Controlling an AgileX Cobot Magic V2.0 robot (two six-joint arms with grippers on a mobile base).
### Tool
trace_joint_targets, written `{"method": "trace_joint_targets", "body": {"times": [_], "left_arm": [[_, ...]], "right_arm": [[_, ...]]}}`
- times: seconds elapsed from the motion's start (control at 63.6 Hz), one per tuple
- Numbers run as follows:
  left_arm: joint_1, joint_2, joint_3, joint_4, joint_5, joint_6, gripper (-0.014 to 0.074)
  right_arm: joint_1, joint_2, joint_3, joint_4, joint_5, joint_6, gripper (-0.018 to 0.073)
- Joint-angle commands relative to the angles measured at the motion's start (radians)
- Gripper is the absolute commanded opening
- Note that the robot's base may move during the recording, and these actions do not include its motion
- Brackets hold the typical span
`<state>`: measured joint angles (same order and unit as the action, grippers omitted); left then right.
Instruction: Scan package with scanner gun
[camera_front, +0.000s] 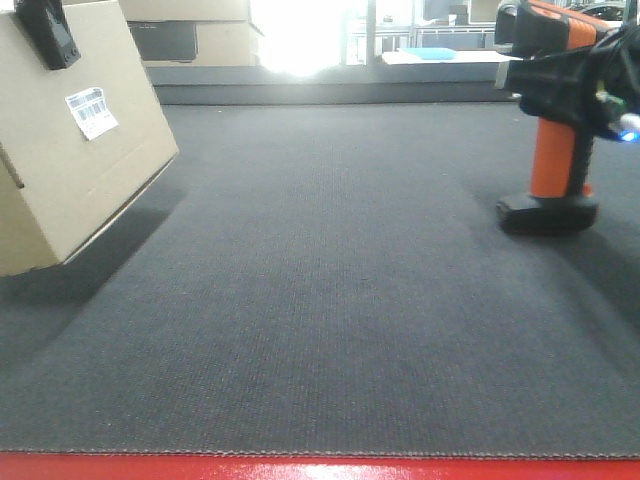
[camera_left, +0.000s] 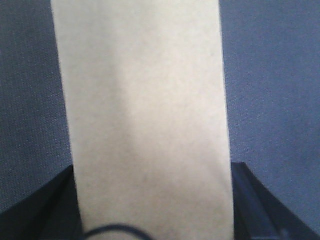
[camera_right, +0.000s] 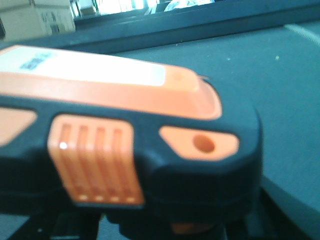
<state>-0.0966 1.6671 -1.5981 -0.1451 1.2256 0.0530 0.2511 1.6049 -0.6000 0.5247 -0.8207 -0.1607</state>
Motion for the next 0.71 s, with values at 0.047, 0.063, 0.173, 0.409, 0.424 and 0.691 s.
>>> {"method": "trace_joint_targets", "body": {"times": [0.047,0.063,0.173,0.409,0.424,0.691], "left_arm": [[0.004,-0.025,-0.011,-0.038,-0.005,-0.002,-0.0111],[0.004,-0.024,-0.011,-0.043,-0.005,-0.002,-0.0111],[0.004,-0.037,-0.012,-0.091,-0.005,-0.002,-0.0111],[0.004,-0.076,-0.012,-0.170,-0.005,-0.002,-0.0111],[0.004,-0.076,-0.012,-0.179,-0.005,-0.002,-0.0111],[0.004,-0.099,-0.012,-0.318,-0.005,-0.002,-0.0111]], "right_arm": [[0.000,-0.110,-0.041,0.000,0.029,-0.223,-0.0154],[0.000,-0.119,-0.046,0.000,0.045,-0.245,-0.0154],[0.000,-0.176,-0.096,0.000,0.156,-0.391,-0.0154],[0.000,-0.243,-0.216,0.002,0.327,-0.626,-0.0154],[0.000,-0.243,-0.227,0.002,0.334,-0.644,-0.0154],[0.000,-0.243,-0.319,0.002,0.408,-0.746,-0.0154]]}}
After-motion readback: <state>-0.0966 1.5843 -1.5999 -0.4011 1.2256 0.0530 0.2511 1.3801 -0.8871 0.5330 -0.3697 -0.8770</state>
